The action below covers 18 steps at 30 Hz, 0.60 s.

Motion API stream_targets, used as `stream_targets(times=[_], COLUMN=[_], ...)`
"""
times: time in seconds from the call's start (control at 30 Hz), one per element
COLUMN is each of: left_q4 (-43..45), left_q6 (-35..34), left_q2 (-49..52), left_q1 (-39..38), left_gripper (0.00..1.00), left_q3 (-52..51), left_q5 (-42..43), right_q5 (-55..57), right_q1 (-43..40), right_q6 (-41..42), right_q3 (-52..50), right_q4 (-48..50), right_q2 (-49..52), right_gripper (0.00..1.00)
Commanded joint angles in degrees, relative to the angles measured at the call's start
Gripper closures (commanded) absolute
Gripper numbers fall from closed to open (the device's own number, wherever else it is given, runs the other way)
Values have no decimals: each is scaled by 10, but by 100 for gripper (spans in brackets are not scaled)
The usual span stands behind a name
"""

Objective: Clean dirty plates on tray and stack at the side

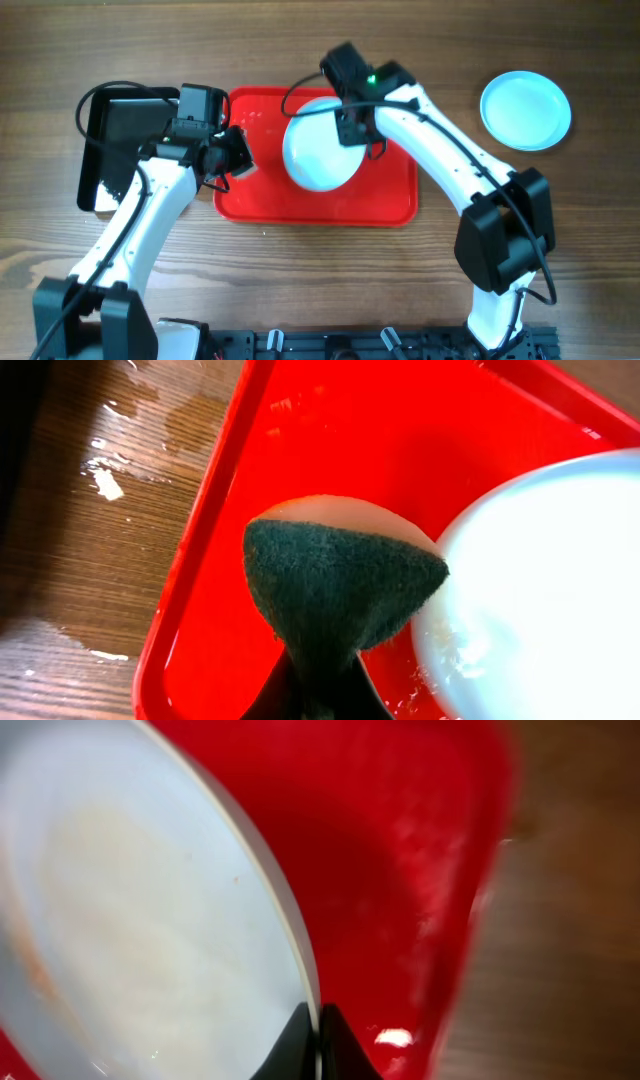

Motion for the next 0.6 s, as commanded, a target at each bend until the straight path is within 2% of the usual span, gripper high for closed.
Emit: stream_targets(times=[0.0, 0.13, 0.27, 0.37, 0.43, 0.5, 0.57], left_q4=[0, 0, 0, 2, 2, 2, 2], left_q6=[5, 5, 5, 5, 5, 5, 5], left_q2=[26, 28, 29, 29, 29, 29, 29], left_q1=[-1, -1, -1, -1, -1, -1, -1], left_gripper=[96, 96, 96, 96, 96, 96, 96], left_q3=[-1, 0, -1, -1, -1, -1, -1], left_q5=[23, 23, 31, 36, 36, 36, 36], right_q5=[167, 270, 278, 383, 438, 441, 441], right_q1=[-1, 14, 52, 103, 139, 162, 169], right_q6=[-36, -116, -215, -228, -278, -330, -340], right_q3=[96, 117, 117, 117, 117, 117, 117], right_q4=[-60, -87, -97, -90, -80, -54, -39], right_q2=[-2, -3, -3, -3, -3, -3, -3], right_gripper=[96, 96, 96, 96, 96, 96, 96])
